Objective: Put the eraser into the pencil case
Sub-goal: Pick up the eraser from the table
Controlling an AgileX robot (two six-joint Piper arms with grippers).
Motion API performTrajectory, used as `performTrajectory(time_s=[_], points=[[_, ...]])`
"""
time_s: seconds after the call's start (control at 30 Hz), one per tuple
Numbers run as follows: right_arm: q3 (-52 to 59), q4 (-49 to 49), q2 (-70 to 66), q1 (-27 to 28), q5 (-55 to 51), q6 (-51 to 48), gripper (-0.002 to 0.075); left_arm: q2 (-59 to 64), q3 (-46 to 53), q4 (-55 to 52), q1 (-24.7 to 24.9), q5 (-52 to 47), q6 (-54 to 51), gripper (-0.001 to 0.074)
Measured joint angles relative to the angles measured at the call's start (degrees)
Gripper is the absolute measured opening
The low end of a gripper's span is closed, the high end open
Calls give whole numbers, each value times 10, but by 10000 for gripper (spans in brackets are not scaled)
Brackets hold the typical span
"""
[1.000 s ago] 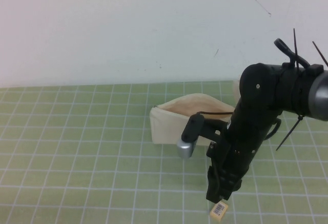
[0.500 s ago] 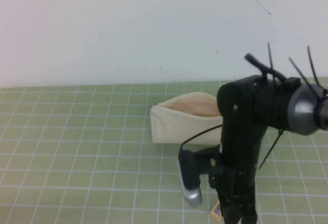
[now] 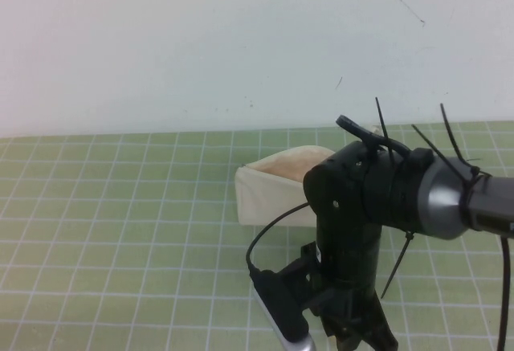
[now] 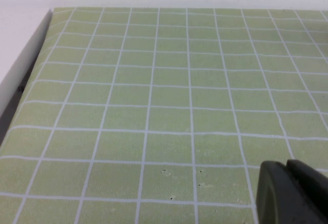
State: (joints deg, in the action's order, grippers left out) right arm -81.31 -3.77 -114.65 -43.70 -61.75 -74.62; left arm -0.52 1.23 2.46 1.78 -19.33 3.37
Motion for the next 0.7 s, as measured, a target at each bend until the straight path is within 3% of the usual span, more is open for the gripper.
performTrajectory(time_s=[0.27,0.57,0.7], points=[[0,5,-17,0,45,-17,366,0,0,0,0,0,0,-1],[0,29,-38,0,46,-18,380,0,0,0,0,0,0,-1],[-3,38,-43,0,47,-18,349,0,0,0,0,0,0,-1]])
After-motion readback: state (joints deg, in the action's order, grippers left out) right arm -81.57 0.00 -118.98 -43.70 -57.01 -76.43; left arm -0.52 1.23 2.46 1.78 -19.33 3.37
